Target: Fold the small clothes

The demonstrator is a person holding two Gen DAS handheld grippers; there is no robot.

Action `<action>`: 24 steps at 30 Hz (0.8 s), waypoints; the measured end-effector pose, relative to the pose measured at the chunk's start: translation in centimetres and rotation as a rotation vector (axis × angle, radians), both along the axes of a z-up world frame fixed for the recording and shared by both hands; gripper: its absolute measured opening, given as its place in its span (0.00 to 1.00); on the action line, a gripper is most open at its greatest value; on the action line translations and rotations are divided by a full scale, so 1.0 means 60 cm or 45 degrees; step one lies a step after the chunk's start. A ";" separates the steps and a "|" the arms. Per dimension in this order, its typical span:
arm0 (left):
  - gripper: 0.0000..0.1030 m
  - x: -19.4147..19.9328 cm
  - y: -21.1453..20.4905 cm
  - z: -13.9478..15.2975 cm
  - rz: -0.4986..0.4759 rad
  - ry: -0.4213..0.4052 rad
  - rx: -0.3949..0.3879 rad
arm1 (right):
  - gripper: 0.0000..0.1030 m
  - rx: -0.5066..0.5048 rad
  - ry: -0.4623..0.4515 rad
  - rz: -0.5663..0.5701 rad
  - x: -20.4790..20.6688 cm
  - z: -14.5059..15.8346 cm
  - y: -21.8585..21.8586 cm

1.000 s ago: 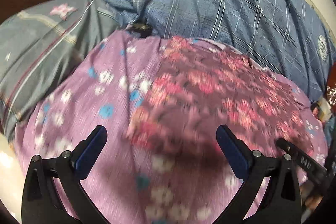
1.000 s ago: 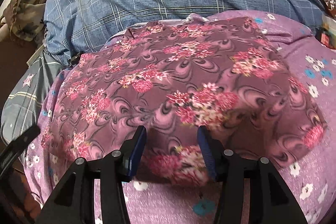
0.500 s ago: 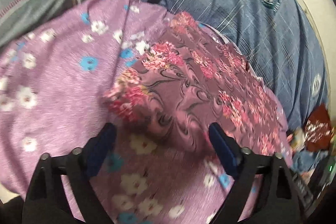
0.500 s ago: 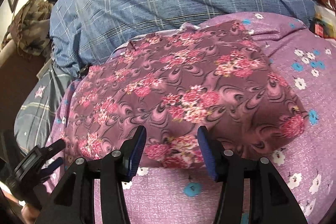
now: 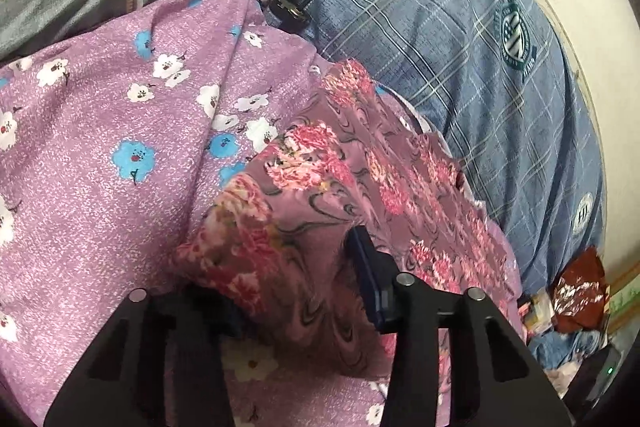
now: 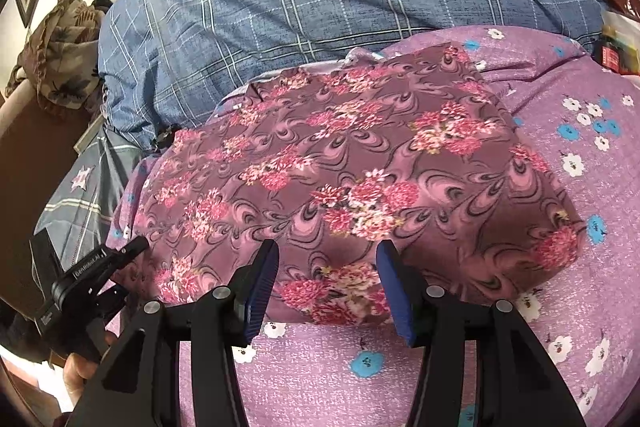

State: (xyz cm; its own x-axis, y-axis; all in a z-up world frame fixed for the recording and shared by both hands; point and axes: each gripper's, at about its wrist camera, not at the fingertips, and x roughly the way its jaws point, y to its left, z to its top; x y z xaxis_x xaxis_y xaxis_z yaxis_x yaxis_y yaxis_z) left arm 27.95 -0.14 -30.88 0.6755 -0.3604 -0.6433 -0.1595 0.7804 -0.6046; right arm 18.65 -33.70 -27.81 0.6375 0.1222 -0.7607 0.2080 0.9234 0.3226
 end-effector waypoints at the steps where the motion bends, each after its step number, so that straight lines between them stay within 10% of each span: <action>1: 0.54 0.001 -0.001 0.000 -0.002 -0.014 -0.024 | 0.51 -0.004 0.005 0.001 0.002 -0.002 0.004; 5: 0.52 0.002 -0.008 0.011 -0.013 -0.056 0.010 | 0.51 -0.021 0.000 0.001 0.009 -0.009 0.021; 10: 0.26 0.005 -0.009 0.031 -0.011 -0.118 0.027 | 0.43 -0.057 -0.070 0.060 0.032 0.000 0.060; 12: 0.26 0.008 -0.013 0.036 -0.026 -0.128 0.022 | 0.24 -0.079 -0.115 0.105 0.054 0.008 0.081; 19: 0.47 0.026 -0.019 0.027 -0.063 -0.059 -0.017 | 0.18 0.018 -0.069 0.073 0.127 -0.021 0.076; 24: 0.23 0.029 -0.015 0.011 -0.043 0.006 0.020 | 0.16 0.087 0.022 0.063 0.138 -0.053 0.066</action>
State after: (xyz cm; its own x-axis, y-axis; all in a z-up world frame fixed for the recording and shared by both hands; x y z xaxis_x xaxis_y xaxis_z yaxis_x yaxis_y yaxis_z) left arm 29.68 -1.05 -30.21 0.6599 -0.3729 -0.6522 -0.1359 0.7946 -0.5918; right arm 26.93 -29.73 -30.99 0.6162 0.2052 -0.7604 0.1690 0.9085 0.3821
